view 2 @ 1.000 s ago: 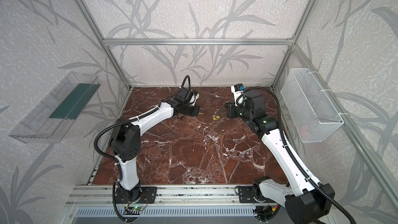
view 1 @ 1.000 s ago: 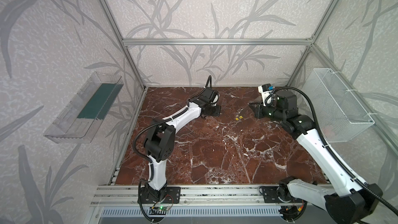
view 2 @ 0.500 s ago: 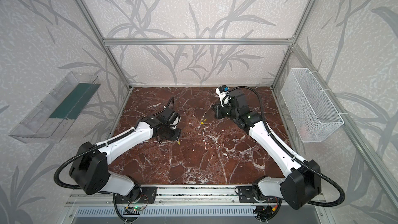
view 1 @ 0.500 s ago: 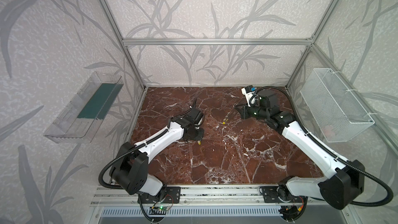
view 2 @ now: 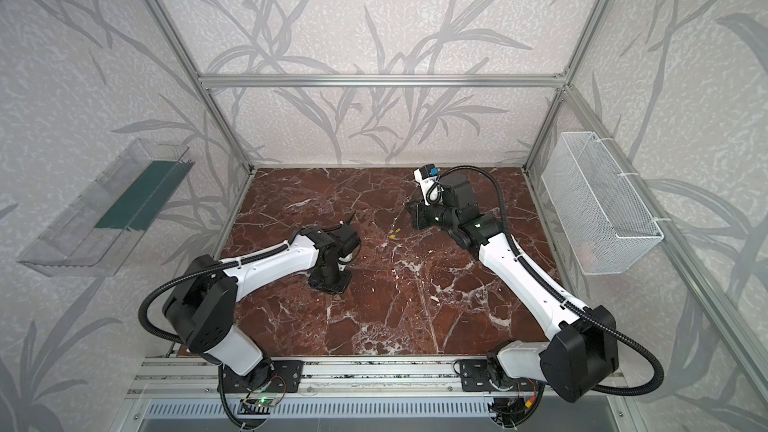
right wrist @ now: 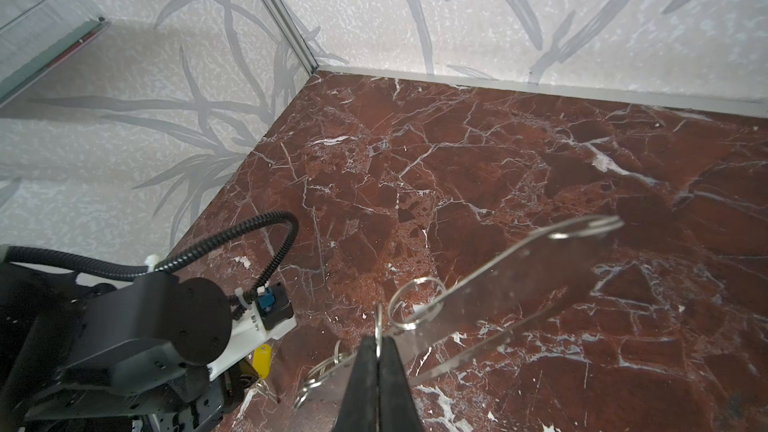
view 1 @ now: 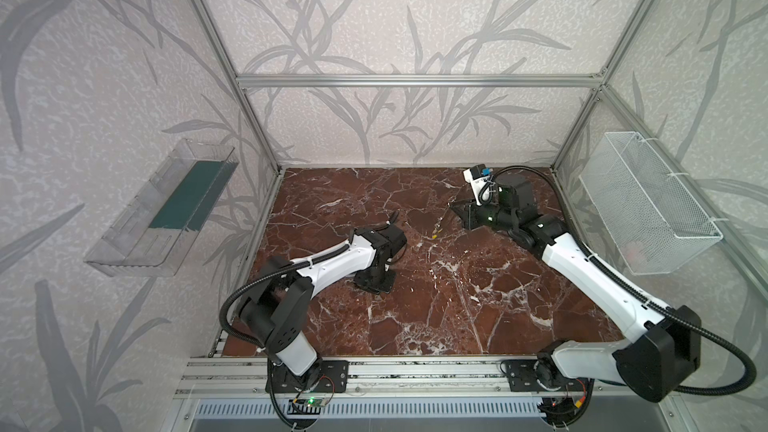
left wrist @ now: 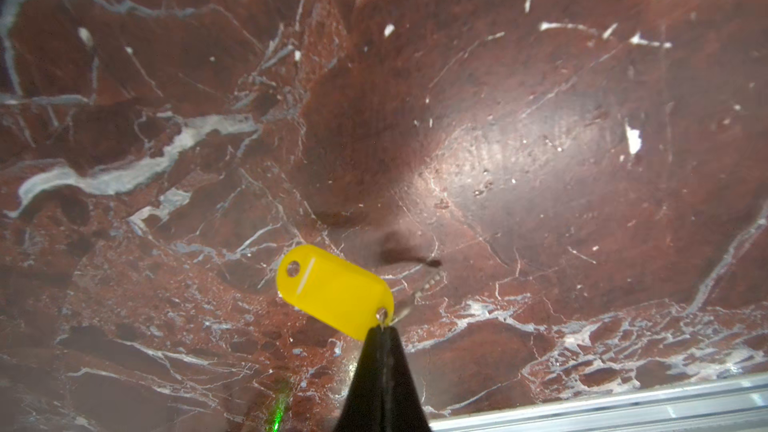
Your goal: Put the keys on the keyring
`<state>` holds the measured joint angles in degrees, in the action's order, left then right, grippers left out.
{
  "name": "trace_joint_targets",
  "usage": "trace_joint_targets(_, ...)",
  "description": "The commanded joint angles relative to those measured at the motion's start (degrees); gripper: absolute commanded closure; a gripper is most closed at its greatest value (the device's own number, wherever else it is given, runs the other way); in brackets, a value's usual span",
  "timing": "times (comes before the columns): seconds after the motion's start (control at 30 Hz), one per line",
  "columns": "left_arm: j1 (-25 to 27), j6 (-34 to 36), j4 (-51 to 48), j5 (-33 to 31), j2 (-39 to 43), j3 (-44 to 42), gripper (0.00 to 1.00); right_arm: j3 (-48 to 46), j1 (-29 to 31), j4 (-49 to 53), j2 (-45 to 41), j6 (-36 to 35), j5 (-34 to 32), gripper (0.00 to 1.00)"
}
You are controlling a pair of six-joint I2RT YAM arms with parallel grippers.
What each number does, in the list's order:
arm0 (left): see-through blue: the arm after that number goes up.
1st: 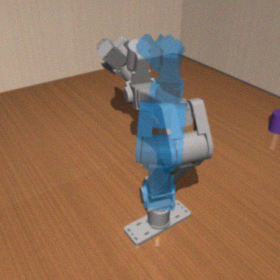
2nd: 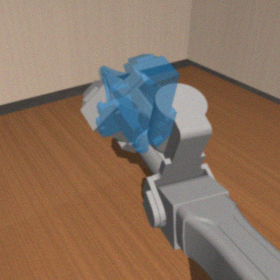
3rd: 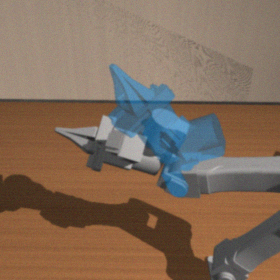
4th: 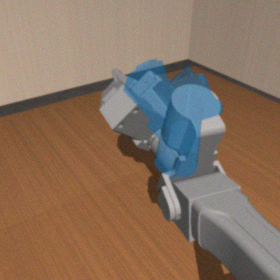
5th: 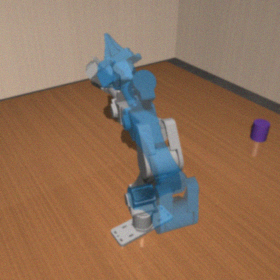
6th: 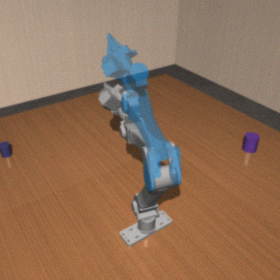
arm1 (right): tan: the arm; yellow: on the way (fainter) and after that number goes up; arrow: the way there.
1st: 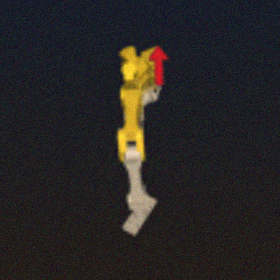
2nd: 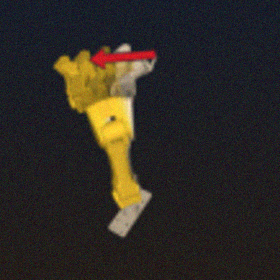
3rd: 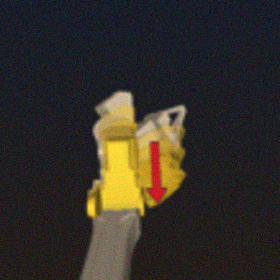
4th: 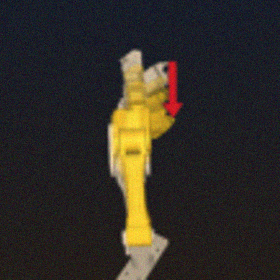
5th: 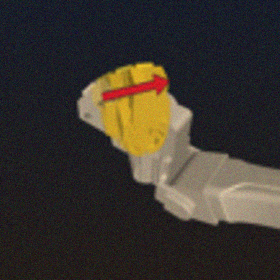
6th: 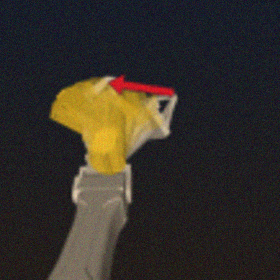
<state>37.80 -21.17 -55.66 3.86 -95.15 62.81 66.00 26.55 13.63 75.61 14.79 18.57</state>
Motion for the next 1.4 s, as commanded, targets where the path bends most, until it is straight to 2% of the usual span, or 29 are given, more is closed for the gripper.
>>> trace_joint_targets(0.0,0.06,1.63,-1.56,-2.29,-2.35,4.04,1.00,-0.86,0.26,-1.35,-2.39,-0.20,0.37,1.00)
trace_joint_targets(0.4,0.05,3.22,0.85,-2.89,-11.82,10.86,0.99,-2.32,0.26,-0.45,-4.18,-0.27,-0.20,1.00)
trace_joint_targets(0.47,-0.14,2.69,1.47,-2.77,-12.01,11.33,0.85,-2.37,0.27,-0.62,-4.07,-0.11,-0.18,1.00)
trace_joint_targets(0.53,-0.35,1.99,1.81,-1.85,-11.41,11.64,0.75,-2.21,0.25,-0.60,-3.91,-0.11,-0.12,1.00)
trace_joint_targets(0.63,-0.58,0.85,2.34,-0.94,-9.18,11.01,0.66,-2.02,0.22,-0.53,-3.63,-0.28,-0.19,1.00)
trace_joint_targets(0.93,-1.60,-4.34,9.93,1.93,1.29,0.81,0.66,-1.92,0.32,-1.84,-2.31,0.24,0.60,1.00)
trace_joint_targets(1.37,1.37,-8.80,24.46,-3.86,6.75,-11.37,0.66,-1.57,0.34,-1.86,-1.54,0.33,0.94,1.00)
